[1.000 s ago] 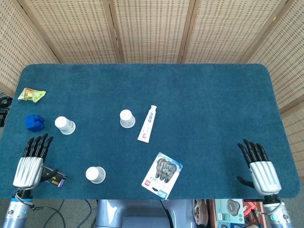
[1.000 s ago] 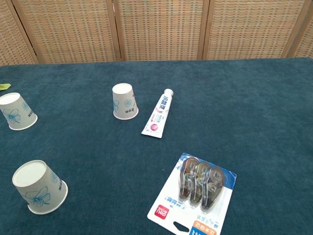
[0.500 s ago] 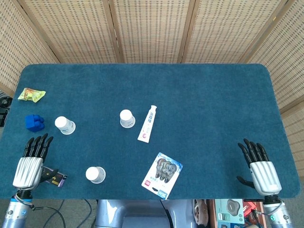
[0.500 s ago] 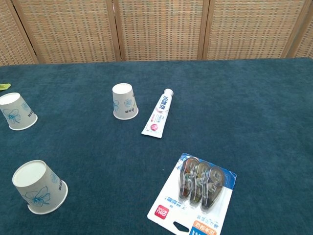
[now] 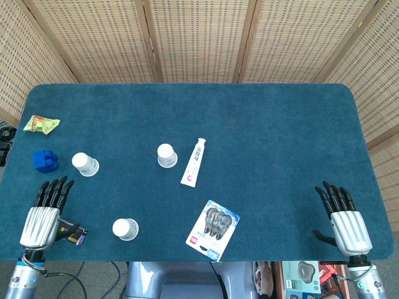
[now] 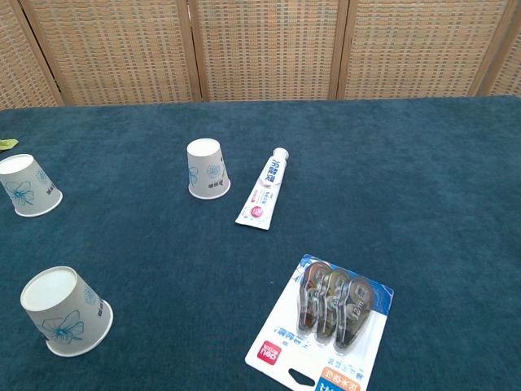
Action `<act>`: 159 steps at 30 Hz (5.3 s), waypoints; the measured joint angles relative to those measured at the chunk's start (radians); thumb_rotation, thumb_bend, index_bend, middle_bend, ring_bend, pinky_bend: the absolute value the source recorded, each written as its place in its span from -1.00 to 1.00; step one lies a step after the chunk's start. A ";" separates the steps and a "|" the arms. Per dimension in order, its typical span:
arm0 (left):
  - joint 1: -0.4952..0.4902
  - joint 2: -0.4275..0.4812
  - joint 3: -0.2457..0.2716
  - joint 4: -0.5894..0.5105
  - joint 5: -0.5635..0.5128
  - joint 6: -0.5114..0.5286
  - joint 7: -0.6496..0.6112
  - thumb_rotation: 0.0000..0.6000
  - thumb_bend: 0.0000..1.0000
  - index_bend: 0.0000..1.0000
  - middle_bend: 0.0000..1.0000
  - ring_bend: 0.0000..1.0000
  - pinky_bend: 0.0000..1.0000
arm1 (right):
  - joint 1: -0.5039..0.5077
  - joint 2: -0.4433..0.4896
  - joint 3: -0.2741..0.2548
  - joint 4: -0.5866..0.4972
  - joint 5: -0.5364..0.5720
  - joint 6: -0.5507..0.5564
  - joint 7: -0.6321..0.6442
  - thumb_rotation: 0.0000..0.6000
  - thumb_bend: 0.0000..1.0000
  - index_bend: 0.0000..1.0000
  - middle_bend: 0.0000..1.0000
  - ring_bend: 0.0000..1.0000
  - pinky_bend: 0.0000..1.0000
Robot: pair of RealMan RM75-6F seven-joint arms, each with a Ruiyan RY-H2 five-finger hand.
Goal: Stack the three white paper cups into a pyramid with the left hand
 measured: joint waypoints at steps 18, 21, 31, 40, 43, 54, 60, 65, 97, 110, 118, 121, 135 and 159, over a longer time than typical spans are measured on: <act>-0.090 0.131 0.032 -0.250 -0.024 -0.219 0.175 1.00 -0.67 -0.74 -1.00 -1.00 -1.00 | -0.003 0.009 0.009 0.001 0.012 0.006 0.021 1.00 -1.00 -1.00 -1.00 -1.00 -1.00; -0.117 0.167 0.036 -0.311 -0.070 -0.281 0.232 1.00 -0.67 -0.74 -1.00 -1.00 -1.00 | -0.004 0.011 0.011 0.001 0.015 0.006 0.026 1.00 -1.00 -1.00 -1.00 -1.00 -1.00; -0.196 0.179 0.026 -0.385 -0.227 -0.397 0.373 1.00 -0.67 -0.68 -1.00 -1.00 -1.00 | -0.006 0.016 0.014 0.001 0.017 0.011 0.039 1.00 -1.00 -1.00 -1.00 -1.00 -1.00; -0.278 0.089 0.004 -0.372 -0.364 -0.458 0.466 1.00 -0.67 -0.63 -1.00 -1.00 -1.00 | -0.006 0.022 0.019 0.003 0.027 0.007 0.055 1.00 -1.00 -1.00 -1.00 -1.00 -1.00; -0.294 0.060 0.000 -0.359 -0.384 -0.466 0.473 1.00 -0.67 -0.57 -1.00 -1.00 -1.00 | -0.007 0.023 0.020 0.004 0.027 0.009 0.060 1.00 -1.00 -1.00 -1.00 -1.00 -1.00; -0.327 0.015 0.016 -0.325 -0.420 -0.445 0.478 1.00 -0.67 -0.16 -1.00 -1.00 -1.00 | -0.009 0.026 0.022 0.004 0.028 0.013 0.067 1.00 -1.00 -1.00 -1.00 -1.00 -1.00; -0.334 0.017 0.027 -0.322 -0.422 -0.428 0.474 1.00 -0.67 -0.10 -1.00 -1.00 -1.00 | -0.009 0.025 0.022 0.005 0.029 0.012 0.066 1.00 -1.00 -1.00 -1.00 -1.00 -1.00; -0.339 0.021 0.029 -0.325 -0.423 -0.417 0.473 1.00 -0.67 -0.07 -1.00 -1.00 -1.00 | -0.009 0.025 0.022 0.005 0.028 0.013 0.067 1.00 -1.00 -1.00 -1.00 -1.00 -1.00; -0.571 0.091 -0.182 -0.130 -0.880 -0.490 0.416 1.00 -0.67 -0.07 -1.00 -1.00 -1.00 | -0.009 0.028 0.015 -0.009 0.019 0.005 0.054 1.00 -1.00 -1.00 -1.00 -1.00 -1.00; -0.685 0.002 -0.202 0.060 -1.086 -0.544 0.436 1.00 -0.67 -0.07 -1.00 -1.00 -1.00 | -0.008 0.037 0.020 -0.007 0.029 0.003 0.079 1.00 -1.00 -1.00 -1.00 -1.00 -1.00; -0.715 -0.017 -0.192 0.122 -1.141 -0.566 0.423 1.00 -0.67 -0.07 -1.00 -1.00 -1.00 | -0.007 0.037 0.022 -0.003 0.036 -0.002 0.084 1.00 -1.00 -1.00 -1.00 -1.00 -1.00; -0.721 -0.024 -0.185 0.133 -1.147 -0.570 0.421 1.00 -0.67 -0.07 -1.00 -1.00 -1.00 | -0.006 0.037 0.022 -0.003 0.037 -0.003 0.082 1.00 -1.00 -1.00 -1.00 -1.00 -1.00; -0.733 -0.052 -0.175 0.181 -1.138 -0.567 0.381 1.00 -0.67 -0.08 -1.00 -1.00 -1.00 | -0.007 0.037 0.019 -0.008 0.038 -0.007 0.072 1.00 -1.00 -1.00 -1.00 -1.00 -1.00; -0.749 0.107 -0.151 0.001 -1.177 -0.609 0.387 1.00 -0.67 -0.83 -1.00 -1.00 -1.00 | -0.009 0.037 0.025 -0.006 0.045 -0.002 0.075 1.00 -1.00 -1.00 -1.00 -1.00 -1.00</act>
